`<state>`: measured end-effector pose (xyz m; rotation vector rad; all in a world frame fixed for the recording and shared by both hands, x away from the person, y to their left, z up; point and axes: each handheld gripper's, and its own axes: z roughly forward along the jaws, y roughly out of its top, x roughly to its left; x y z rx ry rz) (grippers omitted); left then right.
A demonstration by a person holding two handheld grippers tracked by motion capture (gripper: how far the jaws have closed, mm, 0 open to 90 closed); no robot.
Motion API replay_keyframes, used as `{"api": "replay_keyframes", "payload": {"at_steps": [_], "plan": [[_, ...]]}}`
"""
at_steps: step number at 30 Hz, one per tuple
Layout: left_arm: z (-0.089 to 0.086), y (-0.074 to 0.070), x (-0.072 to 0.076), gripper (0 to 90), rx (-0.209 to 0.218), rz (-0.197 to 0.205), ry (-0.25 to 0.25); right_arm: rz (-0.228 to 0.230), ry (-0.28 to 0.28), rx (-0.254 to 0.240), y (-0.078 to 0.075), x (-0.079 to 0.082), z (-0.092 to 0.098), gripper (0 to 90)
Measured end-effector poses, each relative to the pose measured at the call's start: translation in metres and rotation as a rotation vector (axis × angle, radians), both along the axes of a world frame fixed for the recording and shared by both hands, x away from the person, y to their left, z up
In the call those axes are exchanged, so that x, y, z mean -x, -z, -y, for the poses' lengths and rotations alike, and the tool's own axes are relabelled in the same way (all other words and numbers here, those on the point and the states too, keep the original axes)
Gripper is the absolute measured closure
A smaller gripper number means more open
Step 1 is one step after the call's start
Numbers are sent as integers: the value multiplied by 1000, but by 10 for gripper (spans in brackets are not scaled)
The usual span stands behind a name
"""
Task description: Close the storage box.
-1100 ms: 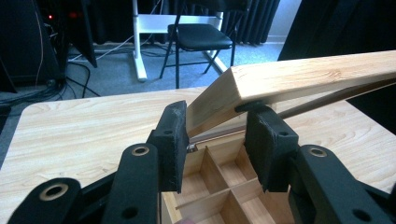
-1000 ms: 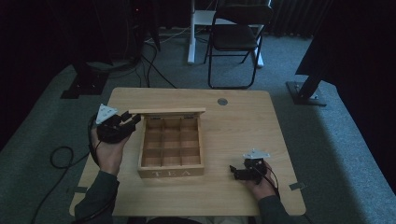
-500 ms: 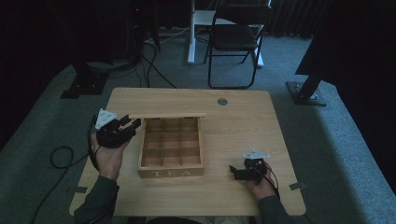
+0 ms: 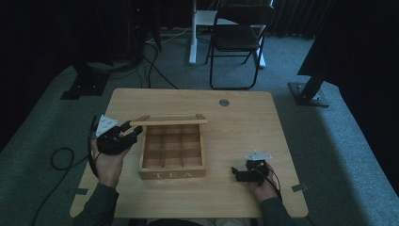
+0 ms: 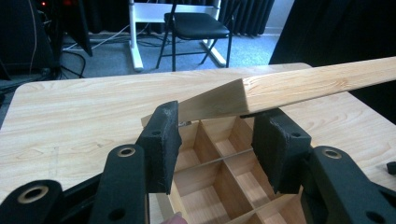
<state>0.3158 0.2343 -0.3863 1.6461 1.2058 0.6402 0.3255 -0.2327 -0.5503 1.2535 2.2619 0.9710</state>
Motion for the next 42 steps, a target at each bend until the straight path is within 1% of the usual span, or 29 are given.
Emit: {"api": "replay_keyframes", "payload": {"at_steps": [11, 19, 28, 37, 42], "plan": [[-1, 7, 7, 468, -11, -15, 5, -1, 2, -2, 0, 0, 0, 123], [-2, 16, 16, 449, -32, -33, 11, 0, 0, 0, 0, 0, 0, 123], [-6, 24, 25, 448, -20, -49, 9, 1, -1, 1, 0, 0, 0, 123], [-5, 32, 30, 450, -19, -67, 10, 1, -1, 1, 0, 0, 0, 123], [-5, 39, 33, 450, -9, -73, 10, 1, -1, 1, 0, 0, 0, 123]]}}
